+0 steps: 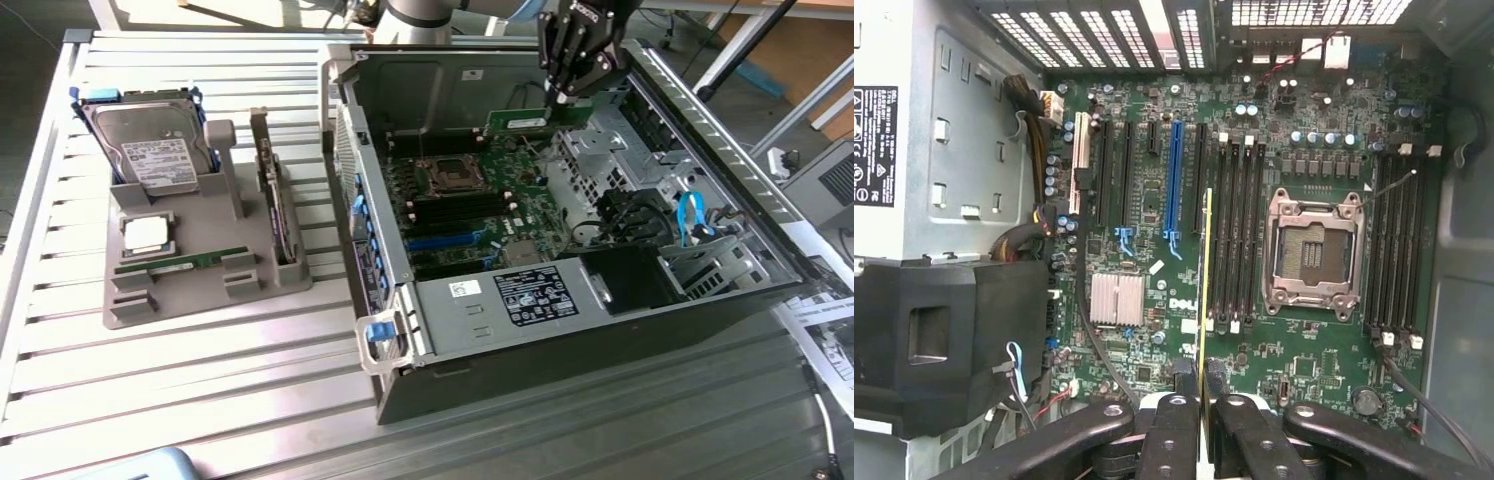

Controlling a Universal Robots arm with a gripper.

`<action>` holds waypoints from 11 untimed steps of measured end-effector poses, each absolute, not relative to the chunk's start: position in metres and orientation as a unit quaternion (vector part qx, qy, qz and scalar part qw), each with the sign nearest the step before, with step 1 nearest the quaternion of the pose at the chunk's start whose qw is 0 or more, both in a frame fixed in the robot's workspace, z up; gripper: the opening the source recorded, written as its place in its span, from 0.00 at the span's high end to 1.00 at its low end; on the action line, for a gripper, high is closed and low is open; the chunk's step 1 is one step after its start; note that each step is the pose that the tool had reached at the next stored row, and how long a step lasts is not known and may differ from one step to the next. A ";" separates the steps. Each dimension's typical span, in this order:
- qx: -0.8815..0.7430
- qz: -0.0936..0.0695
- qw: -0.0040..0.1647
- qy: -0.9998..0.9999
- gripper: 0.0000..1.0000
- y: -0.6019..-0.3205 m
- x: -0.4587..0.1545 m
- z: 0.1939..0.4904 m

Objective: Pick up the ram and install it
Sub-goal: 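Insert the ram into the slot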

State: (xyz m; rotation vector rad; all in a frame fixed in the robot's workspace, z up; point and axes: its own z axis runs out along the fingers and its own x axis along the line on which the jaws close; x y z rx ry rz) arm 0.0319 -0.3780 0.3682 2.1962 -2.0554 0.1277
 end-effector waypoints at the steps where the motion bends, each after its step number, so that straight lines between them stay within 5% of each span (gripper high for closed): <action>1: 0.728 0.042 0.065 -0.681 0.86 -0.378 0.032 0.367; 11: 0.728 0.042 0.065 -0.681 0.86 -0.378 0.032 0.362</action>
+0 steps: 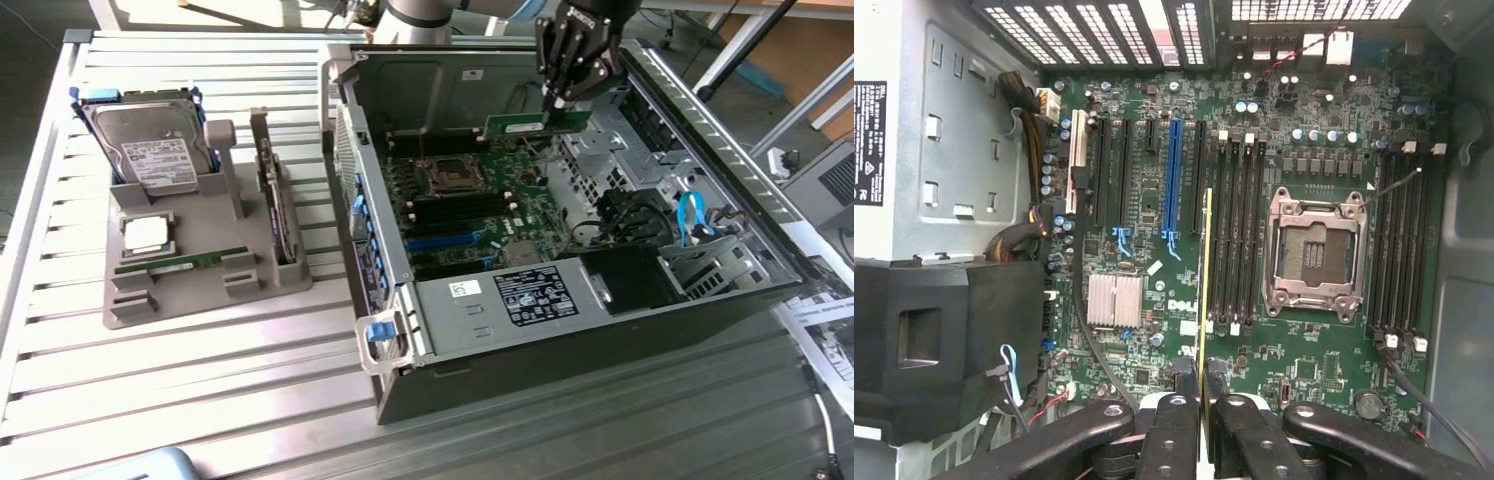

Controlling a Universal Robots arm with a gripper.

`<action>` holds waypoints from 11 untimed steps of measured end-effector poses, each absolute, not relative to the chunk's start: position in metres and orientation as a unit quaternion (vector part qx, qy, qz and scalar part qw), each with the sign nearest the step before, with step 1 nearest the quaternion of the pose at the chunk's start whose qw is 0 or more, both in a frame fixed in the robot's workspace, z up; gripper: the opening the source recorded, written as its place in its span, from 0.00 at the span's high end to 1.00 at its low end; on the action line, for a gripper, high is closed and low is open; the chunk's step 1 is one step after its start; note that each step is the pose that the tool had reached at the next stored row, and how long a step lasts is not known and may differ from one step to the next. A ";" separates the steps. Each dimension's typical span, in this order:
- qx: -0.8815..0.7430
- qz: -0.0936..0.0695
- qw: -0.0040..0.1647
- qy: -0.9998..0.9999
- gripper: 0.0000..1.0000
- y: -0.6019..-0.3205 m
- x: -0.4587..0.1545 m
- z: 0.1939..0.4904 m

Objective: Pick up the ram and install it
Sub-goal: 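Insert the ram into the slot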

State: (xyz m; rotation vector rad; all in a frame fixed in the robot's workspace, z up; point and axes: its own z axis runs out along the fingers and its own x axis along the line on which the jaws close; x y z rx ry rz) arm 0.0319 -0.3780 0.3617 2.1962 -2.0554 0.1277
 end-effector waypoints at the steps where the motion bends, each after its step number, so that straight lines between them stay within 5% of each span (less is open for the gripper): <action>1: 0.728 0.042 0.065 -0.681 0.86 -0.378 0.032 0.361; 11: 0.728 0.042 0.065 -0.681 0.86 -0.378 0.032 0.356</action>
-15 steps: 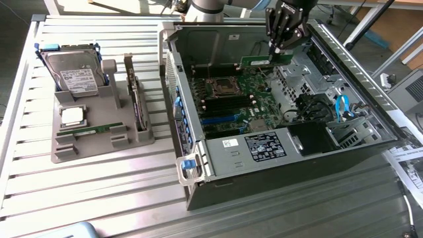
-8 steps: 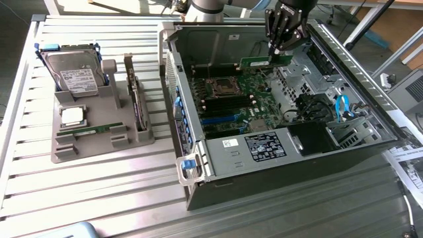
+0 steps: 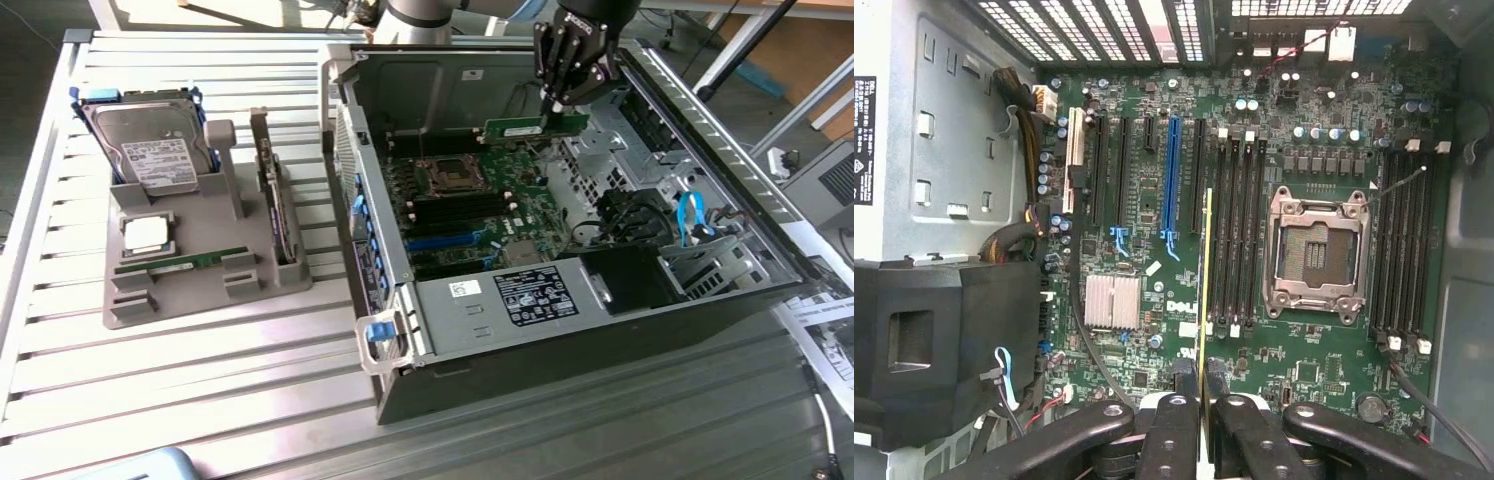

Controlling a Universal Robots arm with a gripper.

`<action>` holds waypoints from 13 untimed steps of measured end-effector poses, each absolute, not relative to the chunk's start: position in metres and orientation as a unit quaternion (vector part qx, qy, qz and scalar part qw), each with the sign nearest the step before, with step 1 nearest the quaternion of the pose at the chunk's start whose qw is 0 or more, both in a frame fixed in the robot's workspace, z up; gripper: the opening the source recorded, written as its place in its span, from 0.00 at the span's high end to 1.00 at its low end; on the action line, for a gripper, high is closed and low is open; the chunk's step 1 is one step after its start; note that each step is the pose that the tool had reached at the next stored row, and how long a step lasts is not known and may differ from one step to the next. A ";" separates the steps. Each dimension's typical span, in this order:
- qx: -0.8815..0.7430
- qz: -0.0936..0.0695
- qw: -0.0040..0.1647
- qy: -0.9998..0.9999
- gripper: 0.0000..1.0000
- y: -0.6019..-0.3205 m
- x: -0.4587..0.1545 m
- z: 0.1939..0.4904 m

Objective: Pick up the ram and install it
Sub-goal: 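Insert the ram into the slot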

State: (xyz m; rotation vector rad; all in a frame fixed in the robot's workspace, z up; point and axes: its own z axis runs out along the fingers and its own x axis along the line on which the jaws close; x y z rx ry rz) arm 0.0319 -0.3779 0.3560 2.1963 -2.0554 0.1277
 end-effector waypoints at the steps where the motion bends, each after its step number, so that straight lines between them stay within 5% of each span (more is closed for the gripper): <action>1: 0.728 0.042 0.065 -0.681 0.86 -0.378 0.032 0.356; 13: 0.728 0.042 0.065 -0.681 0.86 -0.378 0.032 0.349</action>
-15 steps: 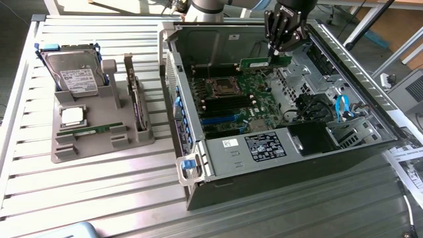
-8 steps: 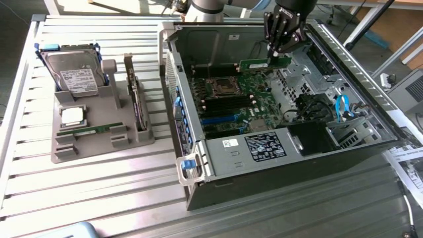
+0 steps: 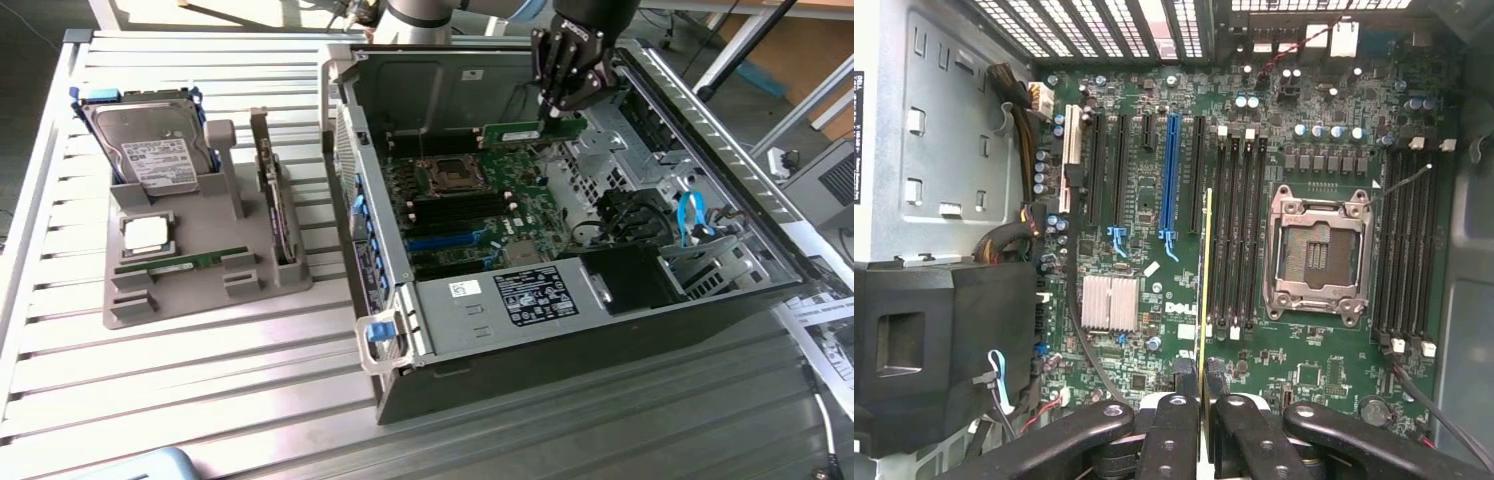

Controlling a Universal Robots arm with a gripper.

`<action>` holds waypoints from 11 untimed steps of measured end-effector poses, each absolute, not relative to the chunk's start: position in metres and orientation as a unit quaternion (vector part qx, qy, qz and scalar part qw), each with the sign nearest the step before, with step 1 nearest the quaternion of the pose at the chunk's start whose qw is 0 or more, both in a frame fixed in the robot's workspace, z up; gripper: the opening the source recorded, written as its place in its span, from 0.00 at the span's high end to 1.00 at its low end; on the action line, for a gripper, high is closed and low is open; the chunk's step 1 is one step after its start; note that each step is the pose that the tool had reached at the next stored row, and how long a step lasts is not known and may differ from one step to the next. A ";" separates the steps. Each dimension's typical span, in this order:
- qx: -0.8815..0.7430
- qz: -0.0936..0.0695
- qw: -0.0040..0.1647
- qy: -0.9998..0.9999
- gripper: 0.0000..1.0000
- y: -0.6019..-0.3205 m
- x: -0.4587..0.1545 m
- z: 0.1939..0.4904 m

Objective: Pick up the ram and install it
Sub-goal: 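Insert the ram into the slot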

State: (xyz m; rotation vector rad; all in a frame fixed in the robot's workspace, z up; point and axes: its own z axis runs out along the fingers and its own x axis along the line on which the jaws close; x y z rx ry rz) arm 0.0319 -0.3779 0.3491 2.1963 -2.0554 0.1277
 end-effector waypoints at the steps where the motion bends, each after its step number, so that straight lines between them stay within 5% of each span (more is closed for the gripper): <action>1: 0.728 0.042 0.065 -0.681 0.86 -0.378 0.032 0.349; 11: 0.728 0.042 0.065 -0.681 0.86 -0.378 0.032 0.344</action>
